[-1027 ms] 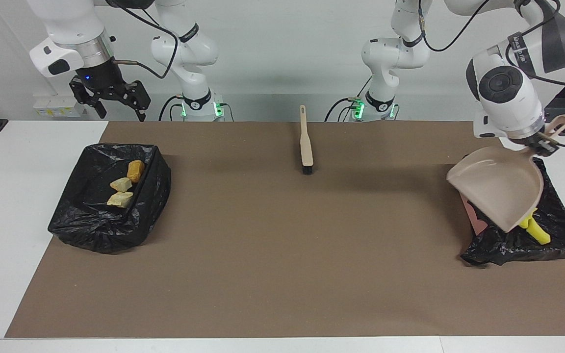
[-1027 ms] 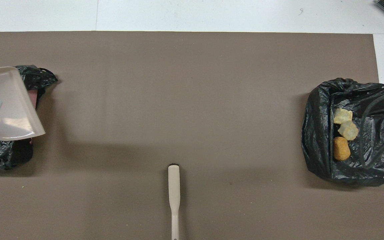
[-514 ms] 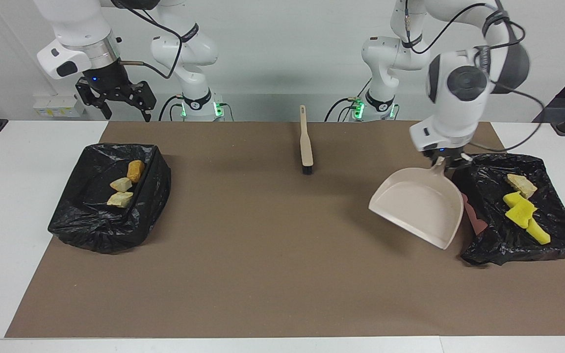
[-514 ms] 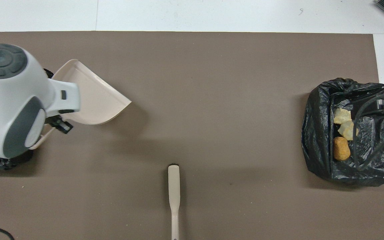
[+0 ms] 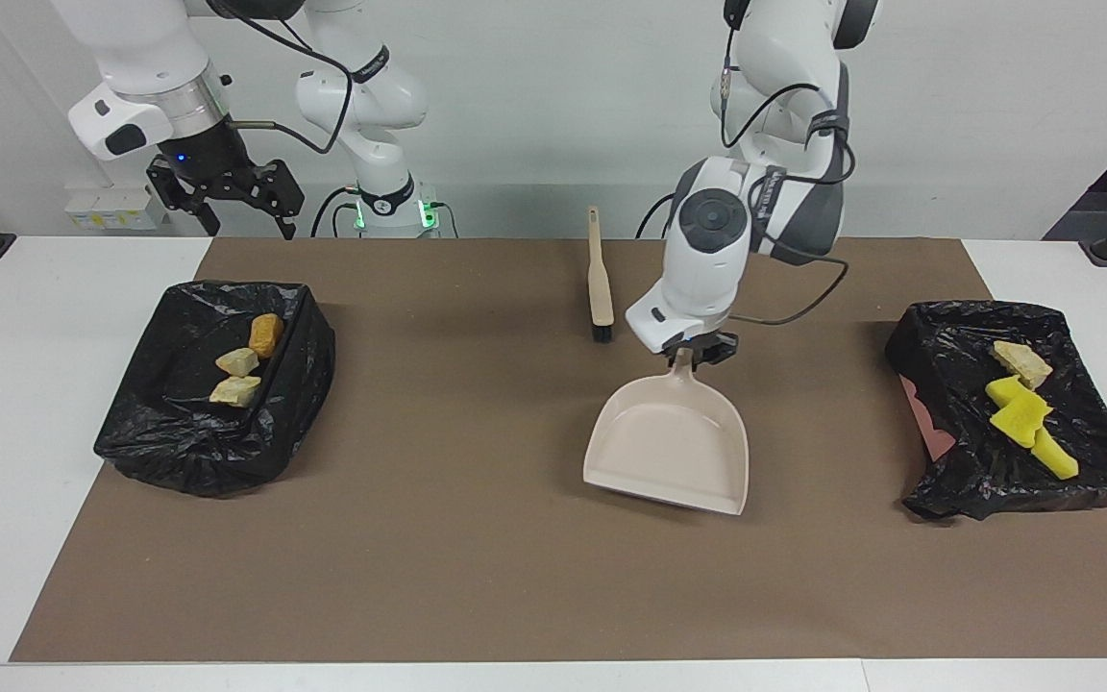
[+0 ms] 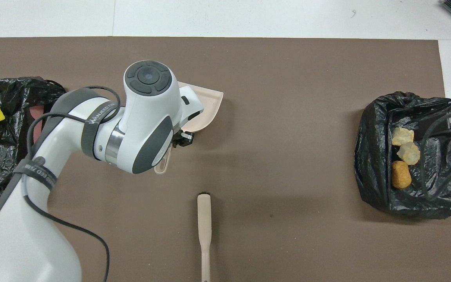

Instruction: Sweep and dump trash in bin

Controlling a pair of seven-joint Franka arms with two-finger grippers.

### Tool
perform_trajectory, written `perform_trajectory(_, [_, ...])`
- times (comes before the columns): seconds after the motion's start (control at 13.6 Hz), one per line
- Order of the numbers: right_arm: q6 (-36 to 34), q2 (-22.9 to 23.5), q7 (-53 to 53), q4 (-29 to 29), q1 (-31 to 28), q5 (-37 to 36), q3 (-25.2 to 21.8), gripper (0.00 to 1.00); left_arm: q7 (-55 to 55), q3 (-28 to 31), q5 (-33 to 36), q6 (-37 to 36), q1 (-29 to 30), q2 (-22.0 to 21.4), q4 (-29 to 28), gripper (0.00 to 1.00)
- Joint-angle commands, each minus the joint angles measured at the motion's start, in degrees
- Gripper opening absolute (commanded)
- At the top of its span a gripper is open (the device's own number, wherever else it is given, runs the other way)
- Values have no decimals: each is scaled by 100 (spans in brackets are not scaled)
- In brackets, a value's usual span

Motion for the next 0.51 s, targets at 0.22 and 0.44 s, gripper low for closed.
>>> perform_trajectory(0.22, [103, -57, -159, -131, -104, 139, 2, 100, -1167, 122, -235, 440, -532, 1180, 1034, 0])
perform_trajectory(0.44, [68, -66, -168, -122, -95, 121, 11, 100, -1459, 114, -393, 528, -542, 1226, 1027, 0])
